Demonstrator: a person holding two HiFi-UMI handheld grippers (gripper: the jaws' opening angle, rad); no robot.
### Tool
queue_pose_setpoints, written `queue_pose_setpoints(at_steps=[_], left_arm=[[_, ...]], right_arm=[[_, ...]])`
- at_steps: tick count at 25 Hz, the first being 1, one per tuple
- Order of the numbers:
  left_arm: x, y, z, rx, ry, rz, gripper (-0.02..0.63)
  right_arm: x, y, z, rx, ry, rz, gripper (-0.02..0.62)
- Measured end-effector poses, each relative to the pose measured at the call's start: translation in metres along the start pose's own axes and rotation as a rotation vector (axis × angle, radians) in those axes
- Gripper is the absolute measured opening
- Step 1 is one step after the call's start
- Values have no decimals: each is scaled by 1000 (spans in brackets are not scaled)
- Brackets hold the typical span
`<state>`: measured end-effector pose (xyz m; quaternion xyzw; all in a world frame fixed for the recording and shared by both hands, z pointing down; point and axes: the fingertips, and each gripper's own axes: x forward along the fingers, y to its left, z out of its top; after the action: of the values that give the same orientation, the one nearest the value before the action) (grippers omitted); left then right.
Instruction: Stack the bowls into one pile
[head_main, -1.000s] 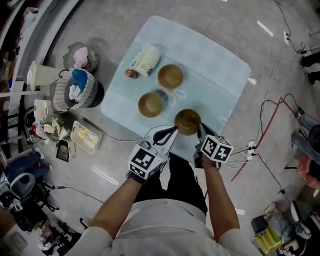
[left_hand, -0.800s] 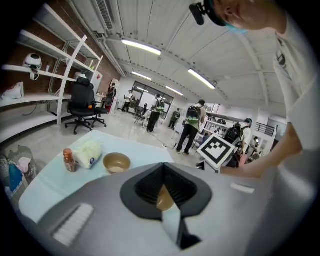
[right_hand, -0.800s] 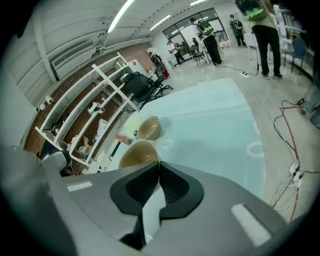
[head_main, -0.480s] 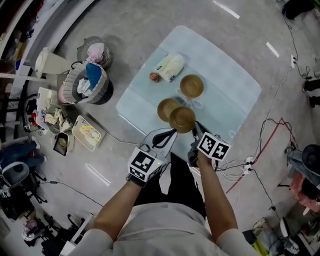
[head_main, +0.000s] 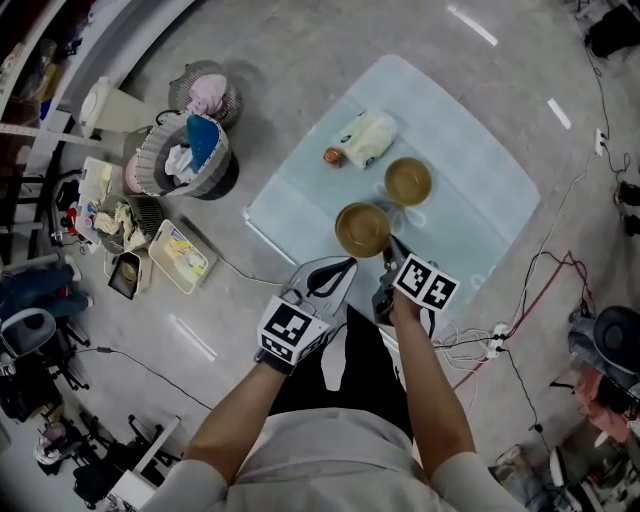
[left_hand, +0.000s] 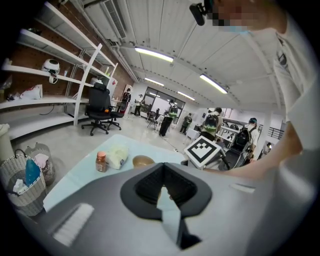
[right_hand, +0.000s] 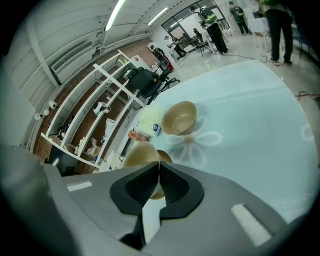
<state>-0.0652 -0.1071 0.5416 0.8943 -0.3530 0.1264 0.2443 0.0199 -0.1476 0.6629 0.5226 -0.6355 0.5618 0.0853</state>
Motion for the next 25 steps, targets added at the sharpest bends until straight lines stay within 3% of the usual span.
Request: queue_pose_setpoints(at_steps=[9, 20, 25], left_arm=[[2, 12, -5, -21, 5, 11, 6], [16, 9, -11, -31, 23, -2, 6], [26, 1, -9, -24, 29, -16, 6]], right_arm=[[26, 4, -9, -23, 49, 5, 21], [27, -15, -12, -251, 107, -111, 26], [19, -22, -4, -251, 92, -114, 26]])
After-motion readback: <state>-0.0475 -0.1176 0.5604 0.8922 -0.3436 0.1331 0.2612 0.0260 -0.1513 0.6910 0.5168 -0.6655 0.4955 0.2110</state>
